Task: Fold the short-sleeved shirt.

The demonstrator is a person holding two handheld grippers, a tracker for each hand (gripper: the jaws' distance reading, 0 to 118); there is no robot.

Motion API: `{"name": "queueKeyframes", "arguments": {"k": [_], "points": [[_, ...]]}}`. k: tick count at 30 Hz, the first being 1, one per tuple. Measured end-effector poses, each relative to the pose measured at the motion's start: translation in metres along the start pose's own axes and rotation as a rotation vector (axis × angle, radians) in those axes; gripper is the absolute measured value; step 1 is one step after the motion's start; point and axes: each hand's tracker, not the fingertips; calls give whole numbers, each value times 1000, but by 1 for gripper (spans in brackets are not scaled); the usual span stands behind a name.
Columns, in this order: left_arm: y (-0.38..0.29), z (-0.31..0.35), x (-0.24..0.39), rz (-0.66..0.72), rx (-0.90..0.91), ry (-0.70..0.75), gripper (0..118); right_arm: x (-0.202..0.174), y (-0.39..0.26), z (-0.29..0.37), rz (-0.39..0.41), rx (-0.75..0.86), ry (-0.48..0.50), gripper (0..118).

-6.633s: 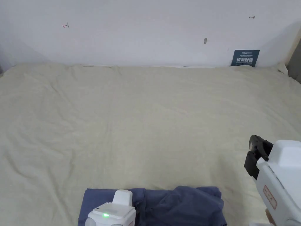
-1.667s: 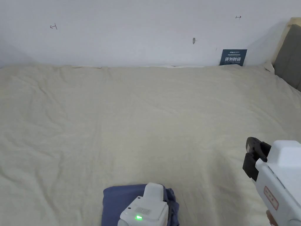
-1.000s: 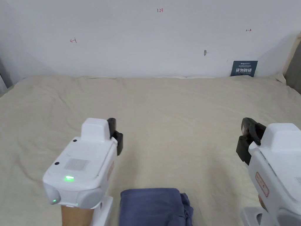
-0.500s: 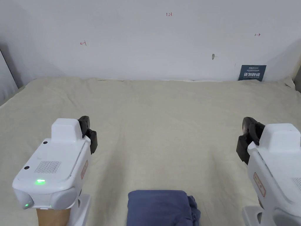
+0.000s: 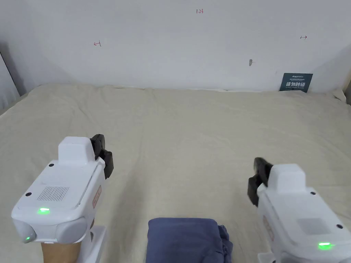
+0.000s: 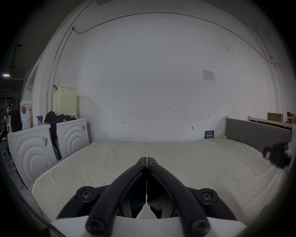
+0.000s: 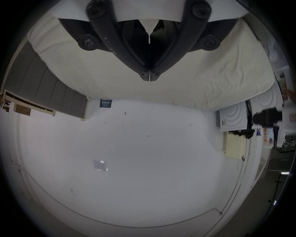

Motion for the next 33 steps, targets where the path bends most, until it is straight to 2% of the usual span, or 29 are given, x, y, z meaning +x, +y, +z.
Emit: {"name": "queueKeyframes", "arguments": {"k": [9, 11, 13, 17, 18, 24, 25, 27, 28, 29, 30, 31, 33], "points": [[-6, 1, -11, 32, -33, 12, 0, -57, -114, -52, 41, -227, 114, 2], [-8, 0, -14, 47, -41, 13, 0, -66, -135, -58, 27, -271, 132, 2], [-13, -2, -17, 55, -49, 17, 0, -74, -154, -64, 40, -329, 126, 2], [-23, -6, -22, 60, -79, 19, 0, -82, -182, -73, 8, -440, 129, 2], [-25, -7, -23, 65, -91, 14, 0, -84, -188, -74, 27, -460, 128, 2], [-50, -18, -19, 115, -229, -37, 2, -85, -204, -81, 20, -458, 106, 2], [-54, -22, -16, 130, -274, -61, 7, -85, -205, -80, 31, -453, 107, 1], [-67, -30, -12, 198, -394, -125, 36, -85, -206, -78, 50, -440, 114, 1], [-76, -34, -10, 239, -458, -157, 60, -85, -206, -77, 51, -436, 117, 1], [-87, -40, -8, 292, -541, -196, 90, -84, -206, -77, 46, -436, 117, 1], [-98, -48, -5, 335, -630, -233, 108, -82, -206, -77, 35, -438, 121, 1], [-111, -55, -3, 382, -704, -261, 116, -81, -205, -77, 25, -440, 123, 1], [-136, -64, 2, 431, -809, -307, 115, -80, -205, -77, 17, -442, 128, 1]]}}
